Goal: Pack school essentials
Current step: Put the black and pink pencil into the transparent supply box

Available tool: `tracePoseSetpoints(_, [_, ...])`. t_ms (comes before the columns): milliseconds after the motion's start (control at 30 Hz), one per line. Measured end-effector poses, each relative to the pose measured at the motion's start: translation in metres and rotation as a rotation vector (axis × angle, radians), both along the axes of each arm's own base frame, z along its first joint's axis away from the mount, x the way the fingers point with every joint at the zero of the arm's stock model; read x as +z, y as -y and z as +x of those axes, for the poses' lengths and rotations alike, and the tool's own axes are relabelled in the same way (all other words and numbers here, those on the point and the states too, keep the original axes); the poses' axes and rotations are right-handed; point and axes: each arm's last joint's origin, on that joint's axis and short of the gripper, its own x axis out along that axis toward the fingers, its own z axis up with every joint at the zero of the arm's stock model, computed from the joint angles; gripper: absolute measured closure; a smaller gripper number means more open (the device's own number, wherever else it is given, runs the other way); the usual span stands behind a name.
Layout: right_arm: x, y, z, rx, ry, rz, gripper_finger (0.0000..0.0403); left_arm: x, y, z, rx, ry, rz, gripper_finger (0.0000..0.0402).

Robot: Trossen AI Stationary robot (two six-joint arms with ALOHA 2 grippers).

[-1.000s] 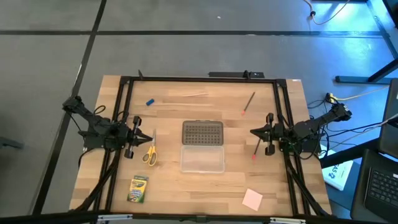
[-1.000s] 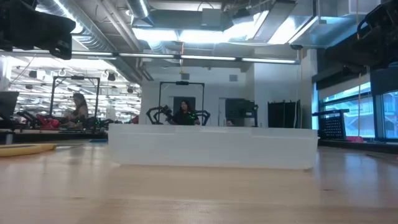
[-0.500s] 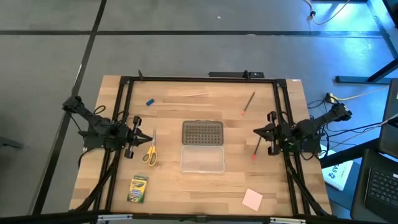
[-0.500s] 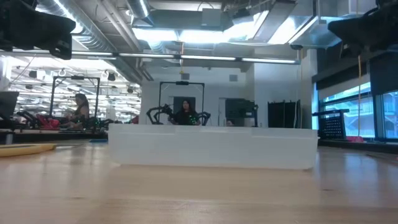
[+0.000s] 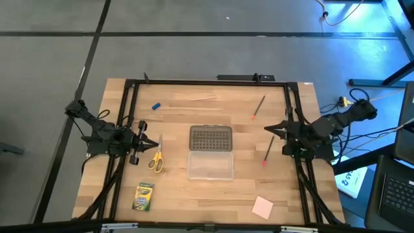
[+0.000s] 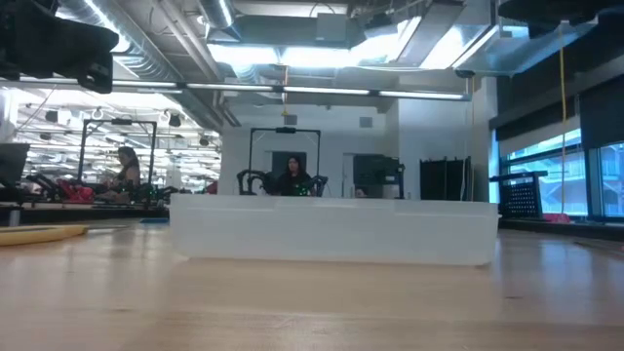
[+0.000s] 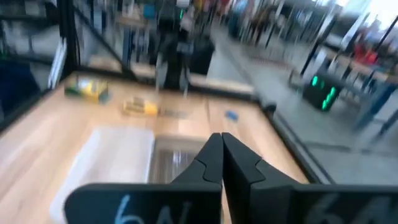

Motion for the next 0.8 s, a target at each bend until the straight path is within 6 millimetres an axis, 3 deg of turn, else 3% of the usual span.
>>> tracePoseSetpoints(200, [0.021, -0.009, 0.012, 0.049, -0.28, 0.006, 0.0402, 0.0, 0.0, 0.0, 0.0, 0.0, 0.0, 0.0388])
tracePoseSetpoints(367, [0.033, -0.018, 0.026, 0.052, -0.41, 0.106, 0.0402, 0.0, 0.0, 0.0, 0.0, 0.0, 0.0, 0.0388])
tracePoseSetpoints(800, [0.029, -0.037, 0.057, 0.01, -0.61, 0.218, 0.0402, 0.0, 0.0, 0.0, 0.015, 0.009, 0.104, 0.0388])
